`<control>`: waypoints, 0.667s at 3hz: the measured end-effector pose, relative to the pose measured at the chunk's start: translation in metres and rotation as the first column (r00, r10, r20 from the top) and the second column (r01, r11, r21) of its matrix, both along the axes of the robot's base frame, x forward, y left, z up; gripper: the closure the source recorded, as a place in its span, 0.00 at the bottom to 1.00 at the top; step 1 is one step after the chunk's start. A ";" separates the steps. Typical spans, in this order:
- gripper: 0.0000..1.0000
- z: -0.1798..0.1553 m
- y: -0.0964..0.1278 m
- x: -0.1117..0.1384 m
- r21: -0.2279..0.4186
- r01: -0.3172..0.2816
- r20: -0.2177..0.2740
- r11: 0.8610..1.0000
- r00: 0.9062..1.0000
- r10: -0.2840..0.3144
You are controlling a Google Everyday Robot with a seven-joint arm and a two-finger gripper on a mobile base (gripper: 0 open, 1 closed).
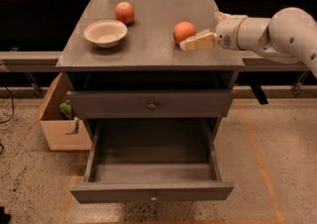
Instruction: Place orange into middle drawer
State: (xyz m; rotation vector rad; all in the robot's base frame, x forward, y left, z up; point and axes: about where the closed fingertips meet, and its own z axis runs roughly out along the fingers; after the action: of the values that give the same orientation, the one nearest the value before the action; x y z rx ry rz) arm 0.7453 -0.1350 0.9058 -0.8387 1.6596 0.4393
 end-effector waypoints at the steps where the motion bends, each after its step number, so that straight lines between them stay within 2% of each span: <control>1: 0.00 -0.010 -0.001 0.017 -0.007 0.007 -0.015 1.000 1.000 -0.007; 2: 0.00 -0.019 -0.001 0.032 -0.002 0.016 -0.025 1.000 1.000 -0.016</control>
Offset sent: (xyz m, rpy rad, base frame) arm 0.0495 -0.0090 -0.0277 0.0028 0.0358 -0.0395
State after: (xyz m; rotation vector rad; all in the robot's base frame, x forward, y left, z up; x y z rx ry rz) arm 0.7772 -0.1359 0.8868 -0.8235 1.6895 0.4385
